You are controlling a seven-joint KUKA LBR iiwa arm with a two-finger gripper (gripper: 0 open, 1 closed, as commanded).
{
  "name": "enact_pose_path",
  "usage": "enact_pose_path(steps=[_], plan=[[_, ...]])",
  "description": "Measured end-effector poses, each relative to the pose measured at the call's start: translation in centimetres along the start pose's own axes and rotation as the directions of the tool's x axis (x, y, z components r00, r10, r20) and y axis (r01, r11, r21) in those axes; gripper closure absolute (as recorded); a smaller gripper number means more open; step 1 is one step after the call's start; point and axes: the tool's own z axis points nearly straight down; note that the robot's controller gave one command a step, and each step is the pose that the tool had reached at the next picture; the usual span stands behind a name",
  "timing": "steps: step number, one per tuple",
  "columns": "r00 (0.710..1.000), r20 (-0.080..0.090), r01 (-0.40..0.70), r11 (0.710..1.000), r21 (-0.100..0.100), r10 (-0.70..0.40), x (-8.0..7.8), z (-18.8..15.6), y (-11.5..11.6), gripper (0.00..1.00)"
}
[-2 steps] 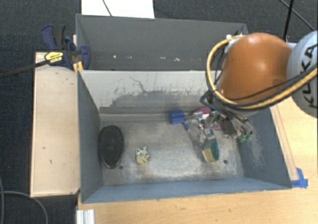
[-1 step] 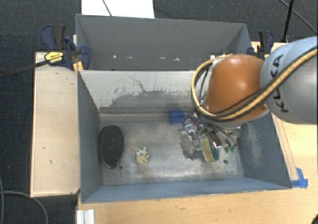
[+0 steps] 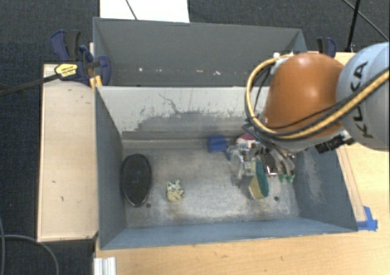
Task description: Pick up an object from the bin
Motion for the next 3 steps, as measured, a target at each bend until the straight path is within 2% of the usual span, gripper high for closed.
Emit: enact_pose_path(steps=[1, 2, 3], plan=[[0.991, -0.010, -0.132, 0.991, 0.002, 0.132, 1.1, 6.1, -0.3, 1.00], [0.984, 0.000, -0.179, 0.984, 0.000, 0.179, 1.3, 4.6, 0.2, 1.00], [0.984, -0.001, -0.179, 0.984, 0.000, 0.179, 1.3, 4.7, 0.2, 0.00]])
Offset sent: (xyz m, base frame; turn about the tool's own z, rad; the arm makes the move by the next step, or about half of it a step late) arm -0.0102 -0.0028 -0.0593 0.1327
